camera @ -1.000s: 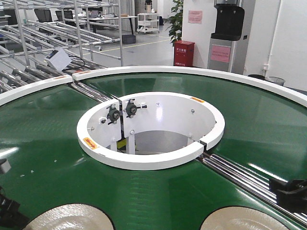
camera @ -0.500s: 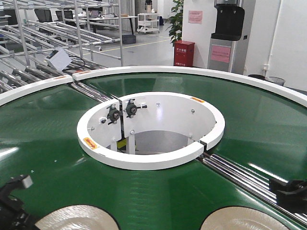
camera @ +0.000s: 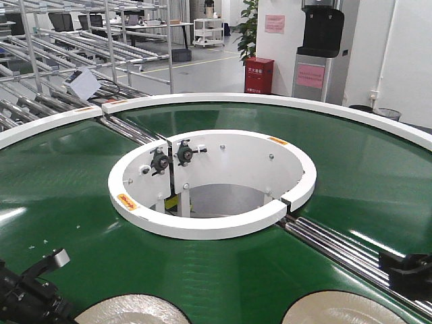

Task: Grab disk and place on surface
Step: 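Pinch each plate rim and lift the plates upright off the table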

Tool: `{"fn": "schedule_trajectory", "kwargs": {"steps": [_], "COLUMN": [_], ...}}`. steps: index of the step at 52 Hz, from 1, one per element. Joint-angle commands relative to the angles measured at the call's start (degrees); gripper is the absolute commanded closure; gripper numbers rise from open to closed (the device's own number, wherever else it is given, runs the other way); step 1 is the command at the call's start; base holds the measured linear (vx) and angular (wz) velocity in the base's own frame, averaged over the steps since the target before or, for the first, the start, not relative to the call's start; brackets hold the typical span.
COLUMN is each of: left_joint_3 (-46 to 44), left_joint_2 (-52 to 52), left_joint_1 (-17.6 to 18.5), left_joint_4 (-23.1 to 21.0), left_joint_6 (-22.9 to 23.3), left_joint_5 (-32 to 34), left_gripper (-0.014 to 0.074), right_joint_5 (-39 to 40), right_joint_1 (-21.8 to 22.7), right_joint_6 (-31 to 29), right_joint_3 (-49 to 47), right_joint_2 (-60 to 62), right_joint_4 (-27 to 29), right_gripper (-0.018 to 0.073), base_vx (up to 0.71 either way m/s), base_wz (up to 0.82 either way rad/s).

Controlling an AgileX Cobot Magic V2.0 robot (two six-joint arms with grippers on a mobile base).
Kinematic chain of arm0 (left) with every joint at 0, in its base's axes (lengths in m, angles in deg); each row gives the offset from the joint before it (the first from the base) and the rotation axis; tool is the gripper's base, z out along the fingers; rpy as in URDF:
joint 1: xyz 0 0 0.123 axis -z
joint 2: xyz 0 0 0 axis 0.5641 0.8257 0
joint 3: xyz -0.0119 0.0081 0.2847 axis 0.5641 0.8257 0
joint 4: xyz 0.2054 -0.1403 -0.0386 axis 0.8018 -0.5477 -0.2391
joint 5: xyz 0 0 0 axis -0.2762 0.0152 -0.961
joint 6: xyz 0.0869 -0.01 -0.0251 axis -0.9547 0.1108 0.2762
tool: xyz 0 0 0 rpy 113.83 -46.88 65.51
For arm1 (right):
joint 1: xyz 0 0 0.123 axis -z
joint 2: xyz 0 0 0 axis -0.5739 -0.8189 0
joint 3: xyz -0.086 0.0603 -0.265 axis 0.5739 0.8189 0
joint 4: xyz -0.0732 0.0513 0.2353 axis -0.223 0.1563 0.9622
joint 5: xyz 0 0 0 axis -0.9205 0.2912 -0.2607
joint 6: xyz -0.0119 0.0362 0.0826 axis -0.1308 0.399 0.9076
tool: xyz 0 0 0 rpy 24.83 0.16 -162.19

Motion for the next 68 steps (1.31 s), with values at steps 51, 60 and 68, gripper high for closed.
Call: {"fn": "schedule_trajectory", "kwargs": {"steps": [51,60,68], "left_joint_3": [-1.28,-1.28,-1.28], "left_joint_2": [-30.08,-30.08,-30.08], "left_joint_1": [0.75,0.75,0.75], "left_joint_4": [-38.27,-38.27,-38.16], "left_joint_6": [-0.26,-0.26,-0.26], "left_joint_5": [4.64,4.64,4.46], "left_gripper": [0.0604,0.0604,0.0604], "right_joint_5": [-26.78,-27.96,-31.75], "right_joint_1": [0.18,1.03,10.34], "right_joint_6": [-0.47,-1.34,-5.33], "right_joint_3": [-14.5,-15.94,-15.78], "right_joint_2": [-7.49,-14.42,-20.41], "right_joint_4": [4.68,7.57,10.76], "right_gripper": [0.0057,0.0067,0.0084], "base_vx": [0.0,0.0,0.0], "base_wz": [0.0,0.0,0.0]}}
